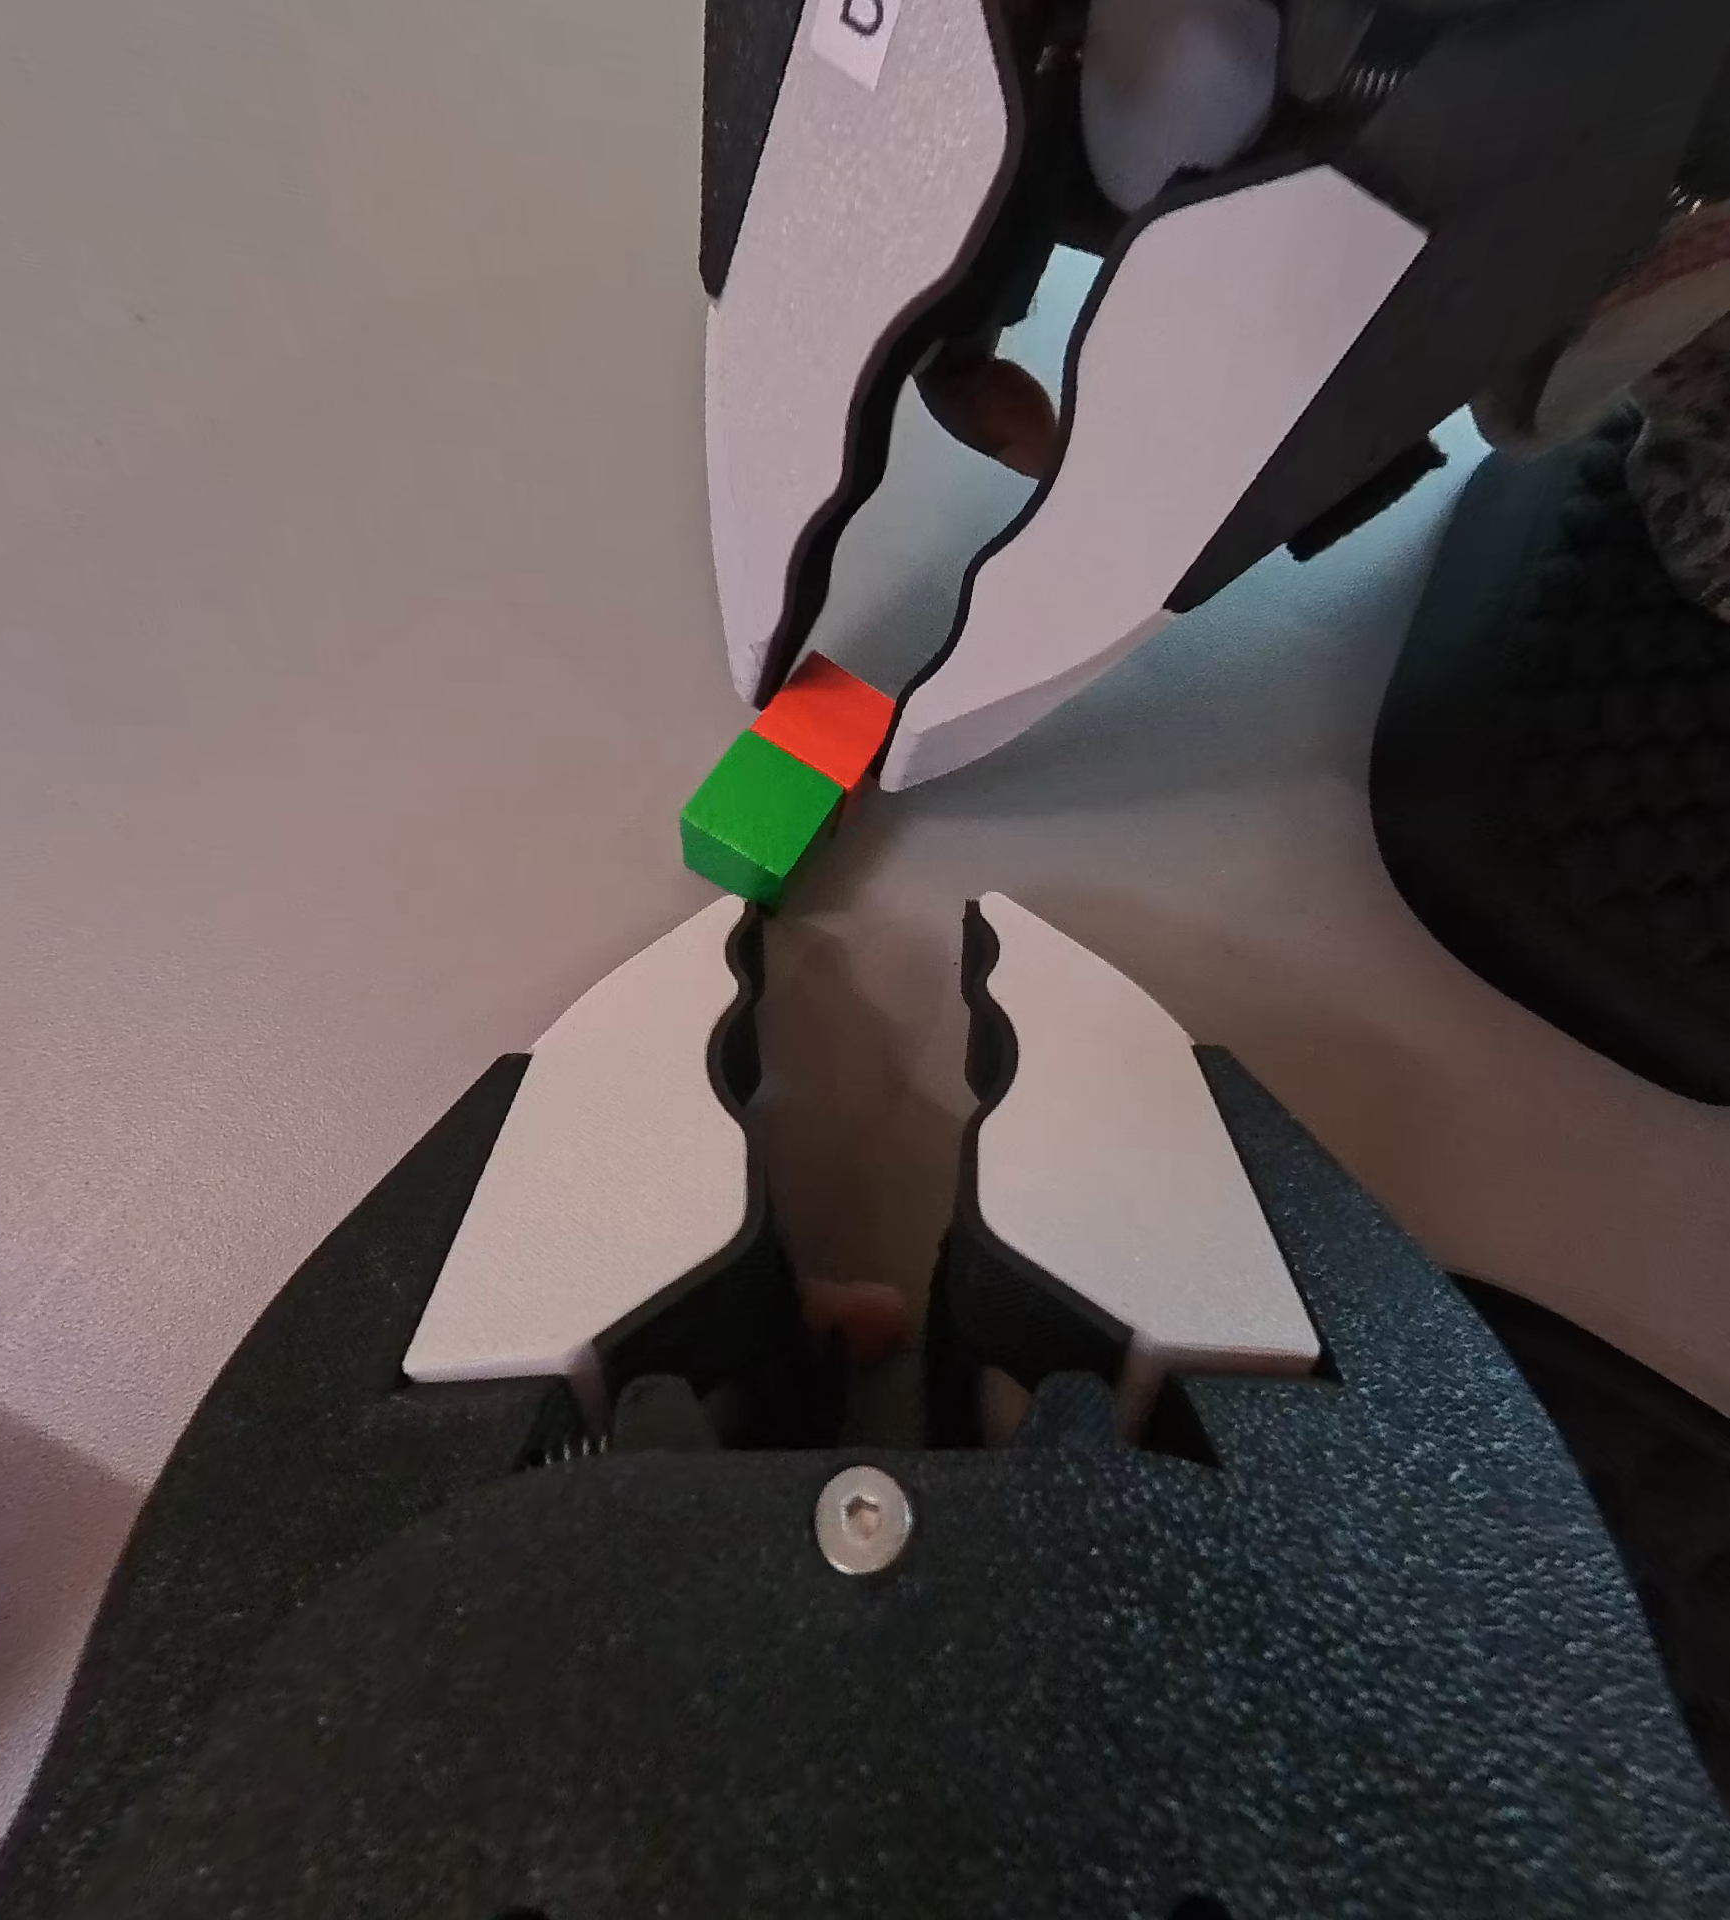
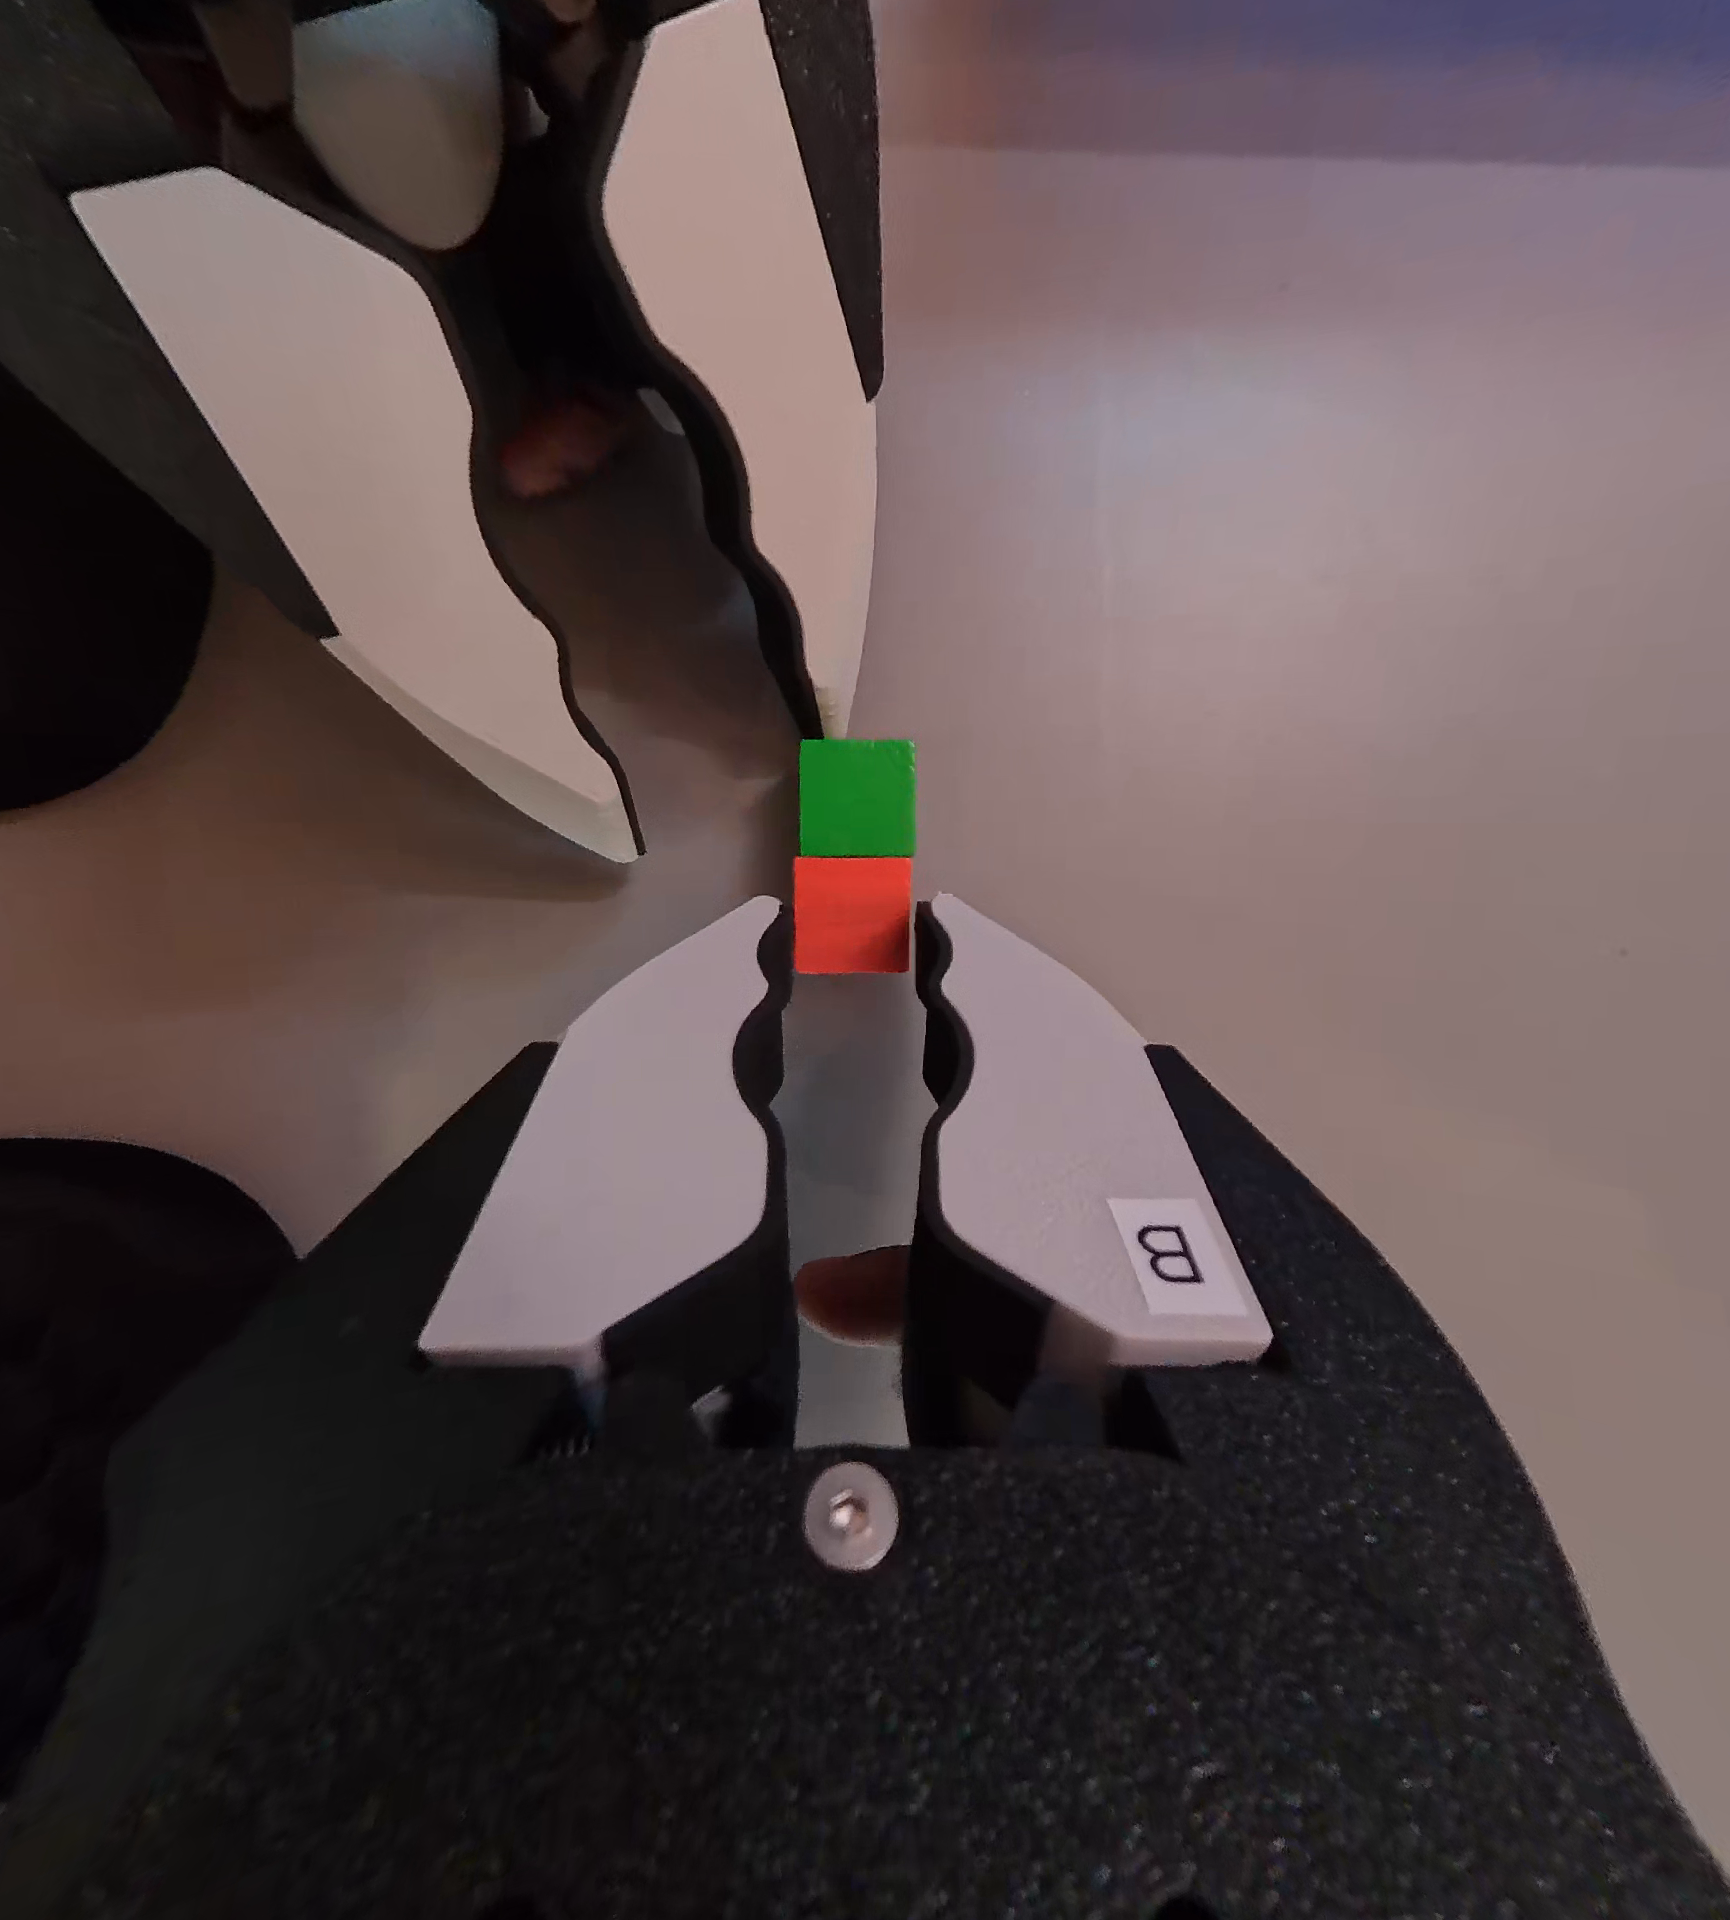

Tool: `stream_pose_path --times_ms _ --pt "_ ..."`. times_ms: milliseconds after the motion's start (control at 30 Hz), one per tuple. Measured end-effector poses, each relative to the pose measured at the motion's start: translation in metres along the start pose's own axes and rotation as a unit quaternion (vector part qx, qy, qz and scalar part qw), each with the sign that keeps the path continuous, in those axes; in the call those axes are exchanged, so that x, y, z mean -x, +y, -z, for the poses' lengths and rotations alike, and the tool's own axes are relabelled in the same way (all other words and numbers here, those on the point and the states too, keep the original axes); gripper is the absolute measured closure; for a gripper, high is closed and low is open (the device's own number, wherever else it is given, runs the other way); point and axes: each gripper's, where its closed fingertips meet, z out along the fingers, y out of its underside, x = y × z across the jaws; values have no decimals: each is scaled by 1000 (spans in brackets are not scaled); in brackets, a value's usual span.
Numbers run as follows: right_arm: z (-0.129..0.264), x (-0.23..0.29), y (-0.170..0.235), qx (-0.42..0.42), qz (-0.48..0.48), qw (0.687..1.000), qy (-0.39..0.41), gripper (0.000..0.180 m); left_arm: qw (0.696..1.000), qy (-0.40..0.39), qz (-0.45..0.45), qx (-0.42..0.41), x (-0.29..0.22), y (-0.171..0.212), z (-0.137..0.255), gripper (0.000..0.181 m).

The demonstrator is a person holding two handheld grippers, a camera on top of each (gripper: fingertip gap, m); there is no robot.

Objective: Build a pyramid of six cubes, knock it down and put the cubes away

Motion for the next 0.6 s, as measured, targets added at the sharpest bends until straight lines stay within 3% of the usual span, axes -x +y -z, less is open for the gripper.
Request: stream_pose_path --times_ms 167,300,400,467,533,600 --pt "11 -5 -6 -25 -20 999 14 148 1000 1 14 -19 0 -4 6 144" --pt "40 -5 -10 -79 -56 994 50 141 995 20 54 -84 2 -24 53 145" --pt "60 0 -15 -164 -98 979 73 140 984 -101 78 -126 64 -35 117 146" --pt "68 -2 -19 -233 -120 961 89 141 960 -211 107 -149 123 -37 165 147" --pt "72 -8 -20 -293 -139 940 106 143 939 -304 111 -115 179 -23 196 148" --pt "74 -15 -19 -315 -152 930 110 143 936 -325 132 -39 219 2 195 149"
